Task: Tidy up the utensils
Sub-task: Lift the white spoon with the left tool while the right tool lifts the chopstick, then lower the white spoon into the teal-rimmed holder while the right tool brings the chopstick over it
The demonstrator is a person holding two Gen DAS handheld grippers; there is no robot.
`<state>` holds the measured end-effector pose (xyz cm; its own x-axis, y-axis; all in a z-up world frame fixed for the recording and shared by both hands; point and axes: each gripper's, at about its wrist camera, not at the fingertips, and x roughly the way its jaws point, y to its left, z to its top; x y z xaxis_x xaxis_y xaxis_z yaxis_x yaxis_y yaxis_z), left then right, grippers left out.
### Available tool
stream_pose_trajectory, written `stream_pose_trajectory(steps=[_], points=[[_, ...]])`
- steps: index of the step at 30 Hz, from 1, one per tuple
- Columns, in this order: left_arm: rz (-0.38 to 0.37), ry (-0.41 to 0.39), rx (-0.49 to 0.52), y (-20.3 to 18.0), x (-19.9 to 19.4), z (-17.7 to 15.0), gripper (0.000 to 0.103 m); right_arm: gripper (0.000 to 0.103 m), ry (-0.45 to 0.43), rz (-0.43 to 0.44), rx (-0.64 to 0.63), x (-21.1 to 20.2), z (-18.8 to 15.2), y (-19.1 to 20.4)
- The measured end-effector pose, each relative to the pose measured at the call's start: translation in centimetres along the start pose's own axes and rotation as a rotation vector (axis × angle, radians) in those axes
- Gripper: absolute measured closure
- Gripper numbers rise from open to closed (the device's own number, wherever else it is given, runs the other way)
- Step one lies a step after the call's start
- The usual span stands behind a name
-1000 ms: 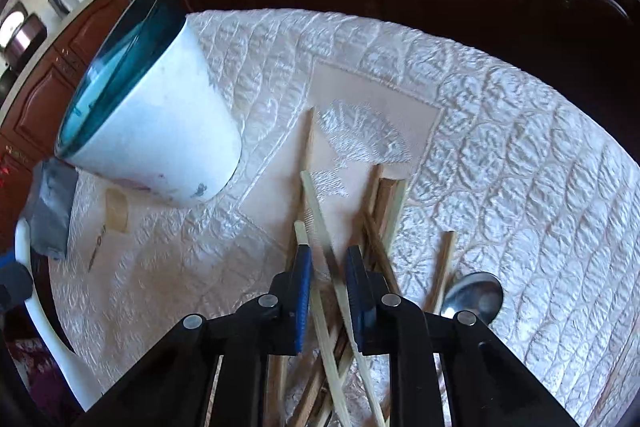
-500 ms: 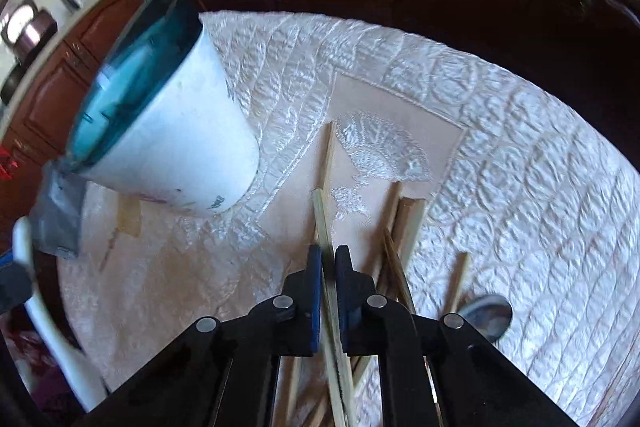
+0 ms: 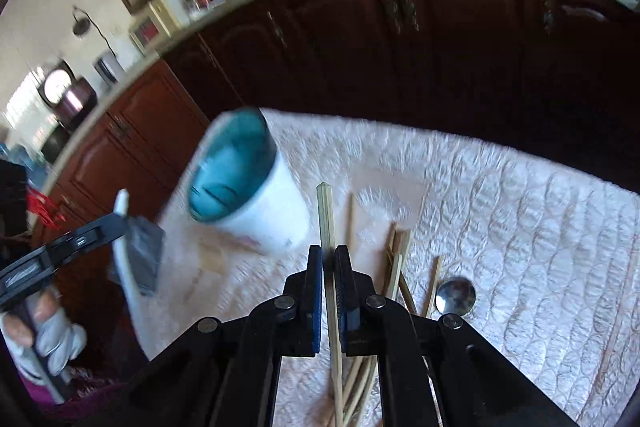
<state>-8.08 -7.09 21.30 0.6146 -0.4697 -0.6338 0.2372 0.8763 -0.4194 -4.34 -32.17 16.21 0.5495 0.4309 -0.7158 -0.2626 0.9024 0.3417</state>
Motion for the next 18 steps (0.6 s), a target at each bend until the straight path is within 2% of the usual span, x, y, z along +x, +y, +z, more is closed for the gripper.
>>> stream_pose_trajectory(steps=[4,10,15,18], points=[[0.021,-0.078,0.019,-0.5,-1.0,2.8,0.092,0.098,-0.084,0.049,-0.008,-3.1,1.4,1.2],[0.102,-0.168,0.034,0.2,-0.4,6.8,0.092,0.1,-0.219,0.093,-0.058,-7.1,5.5,4.6],[0.153,-0.183,0.025,1.8,1.4,9.1,0.092,0.101,-0.26,0.092,-0.12,-8.0,8.6,6.7],[0.15,-0.161,-0.004,2.8,2.5,9.3,0.092,0.101,-0.25,0.081,-0.128,-7.2,9.5,6.9]])
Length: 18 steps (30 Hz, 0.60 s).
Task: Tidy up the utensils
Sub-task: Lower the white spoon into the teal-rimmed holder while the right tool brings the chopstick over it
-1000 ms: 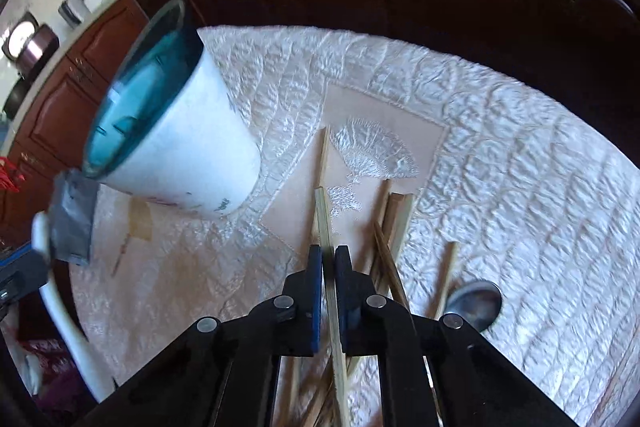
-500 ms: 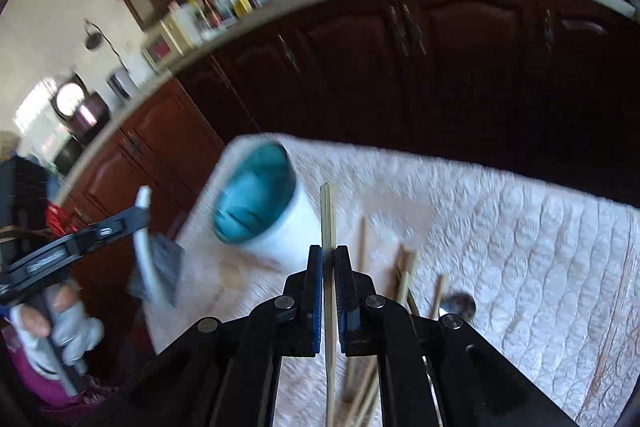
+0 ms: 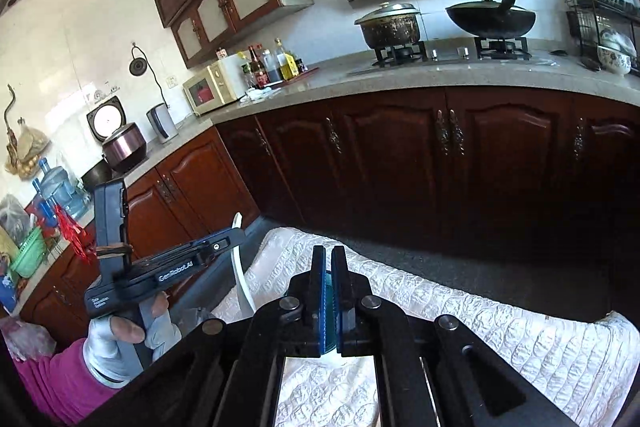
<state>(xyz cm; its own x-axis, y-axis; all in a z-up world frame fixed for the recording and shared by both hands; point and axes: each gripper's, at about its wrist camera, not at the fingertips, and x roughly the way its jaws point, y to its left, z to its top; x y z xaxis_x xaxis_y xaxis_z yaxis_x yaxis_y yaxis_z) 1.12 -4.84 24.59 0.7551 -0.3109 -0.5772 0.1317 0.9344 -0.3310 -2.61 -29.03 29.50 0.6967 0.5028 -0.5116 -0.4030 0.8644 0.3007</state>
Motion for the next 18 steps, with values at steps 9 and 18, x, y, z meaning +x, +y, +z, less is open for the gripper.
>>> stream_pose_trajectory(steps=[9,18], points=[[0.008,0.009,0.0,0.3,1.3,-0.1,0.092,0.069,0.313,-0.041,0.051,9.5,-8.4,-3.5],[0.013,0.004,-0.009,0.6,1.6,0.3,0.092,0.084,0.542,-0.093,0.084,20.1,-16.0,-4.8]])
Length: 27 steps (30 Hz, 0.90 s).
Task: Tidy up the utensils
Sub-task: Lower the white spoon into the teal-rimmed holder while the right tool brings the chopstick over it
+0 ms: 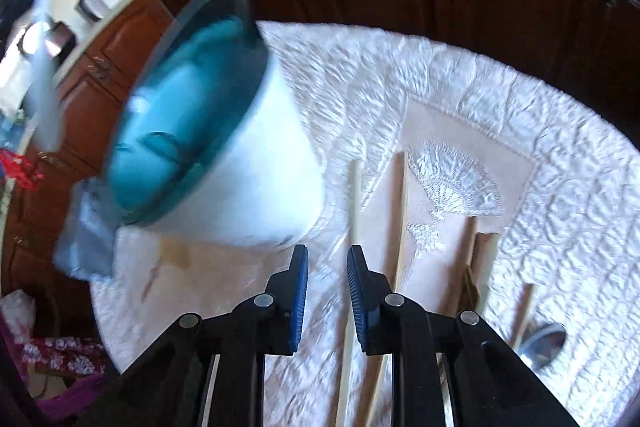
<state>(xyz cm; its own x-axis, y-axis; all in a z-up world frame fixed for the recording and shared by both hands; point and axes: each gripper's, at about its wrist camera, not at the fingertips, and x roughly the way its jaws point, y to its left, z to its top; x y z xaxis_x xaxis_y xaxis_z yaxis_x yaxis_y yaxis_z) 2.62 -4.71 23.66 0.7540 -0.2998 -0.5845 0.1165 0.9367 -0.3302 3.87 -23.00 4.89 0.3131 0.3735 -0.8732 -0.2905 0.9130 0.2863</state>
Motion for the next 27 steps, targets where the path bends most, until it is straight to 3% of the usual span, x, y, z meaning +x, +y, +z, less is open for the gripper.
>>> stream_pose_trajectory(steps=[2,5,10,16,20,23,27], points=[[-0.002,0.004,0.001,-0.2,0.2,0.1,0.092,0.084,0.006,-0.02,0.026,1.4,0.8,-0.2],[-0.007,0.007,0.001,-0.3,0.4,0.1,0.092,0.098,0.029,-0.031,0.054,3.0,0.9,-0.9],[-0.002,-0.007,0.008,-0.3,0.9,0.2,0.092,0.098,-0.022,0.004,0.057,-0.2,0.2,-1.4],[0.022,-0.044,0.032,-0.8,1.4,0.1,0.092,0.098,-0.214,0.062,0.061,-10.4,-0.2,-1.5],[0.042,-0.067,0.055,-1.4,2.0,0.0,0.092,0.098,-0.434,0.104,0.057,-17.6,1.7,0.0],[0.058,-0.085,0.081,-1.8,2.4,-0.5,0.092,0.098,-0.563,0.103,0.058,-19.7,3.0,1.4],[0.069,-0.122,0.117,-2.0,2.6,-0.9,0.092,0.098,-0.64,0.114,0.081,-19.0,6.3,3.2]])
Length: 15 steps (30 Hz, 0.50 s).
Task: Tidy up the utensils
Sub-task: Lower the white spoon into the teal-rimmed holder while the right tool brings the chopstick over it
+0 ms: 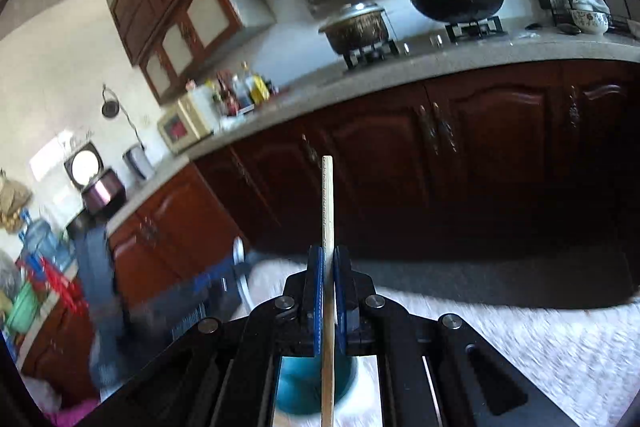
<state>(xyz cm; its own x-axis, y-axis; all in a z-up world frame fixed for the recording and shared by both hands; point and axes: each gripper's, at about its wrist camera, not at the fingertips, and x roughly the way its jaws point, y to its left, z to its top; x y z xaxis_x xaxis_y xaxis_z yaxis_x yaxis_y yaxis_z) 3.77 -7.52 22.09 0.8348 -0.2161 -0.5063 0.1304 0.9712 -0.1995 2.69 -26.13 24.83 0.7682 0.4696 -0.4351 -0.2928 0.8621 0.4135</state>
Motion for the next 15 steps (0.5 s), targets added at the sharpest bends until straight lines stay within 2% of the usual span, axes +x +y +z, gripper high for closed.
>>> stream_pose_trajectory(steps=[6,15], points=[[-0.02,-0.017,0.014,0.2,1.2,-1.0,0.092,0.098,-0.075,-0.003,-0.039,4.4,1.6,1.6],[-0.059,-0.027,0.032,0.3,3.3,-2.6,0.091,0.098,-0.106,-0.036,-0.105,8.4,-0.2,0.9]])
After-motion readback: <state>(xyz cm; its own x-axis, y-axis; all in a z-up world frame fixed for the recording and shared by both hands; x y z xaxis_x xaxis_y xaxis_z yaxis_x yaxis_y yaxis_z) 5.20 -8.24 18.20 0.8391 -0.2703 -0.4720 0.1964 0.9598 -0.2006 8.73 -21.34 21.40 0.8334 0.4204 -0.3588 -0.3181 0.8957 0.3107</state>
